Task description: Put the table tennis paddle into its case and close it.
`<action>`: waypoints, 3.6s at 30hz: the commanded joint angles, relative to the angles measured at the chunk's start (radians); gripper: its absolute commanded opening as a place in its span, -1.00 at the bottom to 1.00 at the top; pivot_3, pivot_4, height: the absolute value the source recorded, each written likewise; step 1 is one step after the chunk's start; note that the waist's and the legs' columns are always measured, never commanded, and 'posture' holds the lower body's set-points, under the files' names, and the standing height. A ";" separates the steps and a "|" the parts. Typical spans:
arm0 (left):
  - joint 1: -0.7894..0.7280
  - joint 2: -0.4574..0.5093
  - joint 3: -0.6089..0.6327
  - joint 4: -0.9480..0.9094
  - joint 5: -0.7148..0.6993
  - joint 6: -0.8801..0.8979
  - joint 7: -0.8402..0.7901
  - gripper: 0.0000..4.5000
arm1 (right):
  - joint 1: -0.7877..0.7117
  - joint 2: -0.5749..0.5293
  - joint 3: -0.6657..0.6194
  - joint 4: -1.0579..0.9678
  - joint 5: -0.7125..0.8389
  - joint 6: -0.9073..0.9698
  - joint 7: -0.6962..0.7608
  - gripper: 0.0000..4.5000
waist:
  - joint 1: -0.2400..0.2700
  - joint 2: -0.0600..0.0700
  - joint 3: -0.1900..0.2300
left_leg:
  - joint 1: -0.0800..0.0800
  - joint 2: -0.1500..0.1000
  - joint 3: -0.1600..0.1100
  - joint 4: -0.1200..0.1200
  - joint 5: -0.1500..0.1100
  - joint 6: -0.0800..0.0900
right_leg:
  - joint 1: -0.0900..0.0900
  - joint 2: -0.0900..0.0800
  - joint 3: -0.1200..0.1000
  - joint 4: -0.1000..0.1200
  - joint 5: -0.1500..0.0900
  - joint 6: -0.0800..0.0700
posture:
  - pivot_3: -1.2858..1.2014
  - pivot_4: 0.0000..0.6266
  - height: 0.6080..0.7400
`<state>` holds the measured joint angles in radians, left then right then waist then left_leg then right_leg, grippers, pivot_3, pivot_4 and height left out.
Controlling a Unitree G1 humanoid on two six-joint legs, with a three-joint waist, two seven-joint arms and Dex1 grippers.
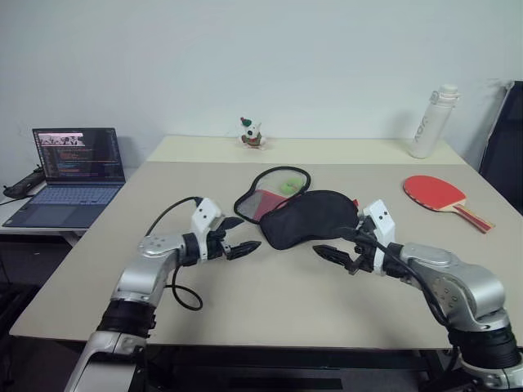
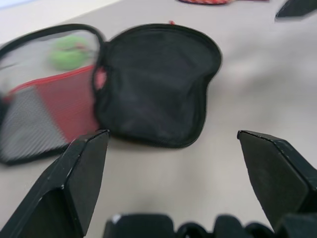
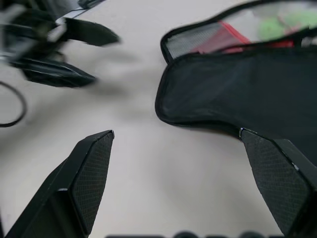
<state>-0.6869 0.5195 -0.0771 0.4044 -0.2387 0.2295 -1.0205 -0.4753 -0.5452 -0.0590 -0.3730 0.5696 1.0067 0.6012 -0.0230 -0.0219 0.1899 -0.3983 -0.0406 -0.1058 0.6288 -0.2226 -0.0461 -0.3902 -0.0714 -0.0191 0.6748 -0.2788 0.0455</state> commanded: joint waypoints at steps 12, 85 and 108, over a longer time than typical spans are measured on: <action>-0.317 -0.149 -0.128 0.640 0.232 -0.409 -0.129 1.00 | 0.107 -0.110 -0.085 -0.119 0.061 0.003 0.001 0.99 | -0.008 -0.001 0.001 | 0.000 -0.001 0.000 0.000 0.000 0.000 | 0.000 0.001 -0.001 0.001 -0.002 0.004 | 0.03 -0.52 1.00; 0.056 -0.047 0.146 -0.205 -0.030 0.102 0.069 0.40 | -0.175 0.251 -0.059 0.443 -0.113 0.013 -0.367 1.00 | -0.007 -0.002 0.001 | 0.001 0.001 0.000 0.001 0.001 0.001 | -0.002 0.000 0.004 0.003 0.001 0.001 | 0.03 -0.52 1.00; 0.123 -0.022 0.132 -0.329 -0.085 0.166 0.088 0.41 | -0.288 0.434 -0.120 0.612 -0.097 -0.041 -0.363 -0.86 | -0.016 -0.001 0.001 | 0.000 0.002 0.003 0.000 0.001 0.001 | -0.006 0.002 0.007 0.006 0.003 -0.002 | 0.03 -0.52 1.00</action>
<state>-0.5571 0.4801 0.0454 0.1245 -0.3012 0.3920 -0.9287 -0.7460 -0.1129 -0.1522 0.2934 0.4380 0.9402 0.2370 -0.0391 -0.0232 0.1908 -0.3979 -0.0390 -0.1032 0.6288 -0.2219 -0.0452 -0.3968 -0.0692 -0.0119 0.6807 -0.2759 0.0437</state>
